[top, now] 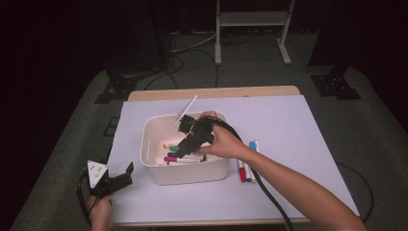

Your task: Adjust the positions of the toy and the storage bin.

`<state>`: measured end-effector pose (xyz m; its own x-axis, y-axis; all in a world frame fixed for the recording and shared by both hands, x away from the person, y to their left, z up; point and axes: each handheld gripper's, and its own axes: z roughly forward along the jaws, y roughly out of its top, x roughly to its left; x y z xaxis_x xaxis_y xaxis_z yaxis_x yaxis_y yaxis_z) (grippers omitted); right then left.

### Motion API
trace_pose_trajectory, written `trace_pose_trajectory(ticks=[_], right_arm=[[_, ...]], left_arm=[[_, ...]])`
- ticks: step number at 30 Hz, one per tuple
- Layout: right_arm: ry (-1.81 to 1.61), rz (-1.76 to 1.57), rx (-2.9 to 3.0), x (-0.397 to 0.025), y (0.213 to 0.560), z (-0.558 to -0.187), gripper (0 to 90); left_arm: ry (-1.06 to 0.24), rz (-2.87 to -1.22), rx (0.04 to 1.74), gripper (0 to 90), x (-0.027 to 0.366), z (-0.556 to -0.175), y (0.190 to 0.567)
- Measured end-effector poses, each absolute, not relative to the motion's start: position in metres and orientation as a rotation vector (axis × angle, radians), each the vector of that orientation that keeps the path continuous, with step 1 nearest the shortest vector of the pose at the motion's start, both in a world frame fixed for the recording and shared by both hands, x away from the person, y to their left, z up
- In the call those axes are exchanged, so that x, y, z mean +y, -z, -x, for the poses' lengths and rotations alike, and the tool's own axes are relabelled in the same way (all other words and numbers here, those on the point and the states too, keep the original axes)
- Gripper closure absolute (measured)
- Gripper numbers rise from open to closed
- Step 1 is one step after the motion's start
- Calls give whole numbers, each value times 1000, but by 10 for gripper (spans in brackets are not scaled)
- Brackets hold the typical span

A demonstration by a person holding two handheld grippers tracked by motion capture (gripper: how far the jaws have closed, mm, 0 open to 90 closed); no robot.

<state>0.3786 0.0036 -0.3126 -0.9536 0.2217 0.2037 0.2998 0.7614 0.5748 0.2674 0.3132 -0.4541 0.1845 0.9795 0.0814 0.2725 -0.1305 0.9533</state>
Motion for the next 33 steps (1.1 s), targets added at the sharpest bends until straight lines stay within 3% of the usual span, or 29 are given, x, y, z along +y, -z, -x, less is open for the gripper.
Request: trace_pose_trajectory(ticks=[5, 21, 33], right_arm=[[1036, 483, -2813, -25, 298, -377, 538], [1181, 727, -2790, -131, 278, -364, 520], [1190, 932, -2756, -200, 313, -358, 505]], left_arm=[[-1007, -1579, 1227, 0, 313, -267, 454], [-1013, -1582, 1230, 0, 313, -267, 454], [-1015, -1584, 1230, 0, 312, -268, 454]])
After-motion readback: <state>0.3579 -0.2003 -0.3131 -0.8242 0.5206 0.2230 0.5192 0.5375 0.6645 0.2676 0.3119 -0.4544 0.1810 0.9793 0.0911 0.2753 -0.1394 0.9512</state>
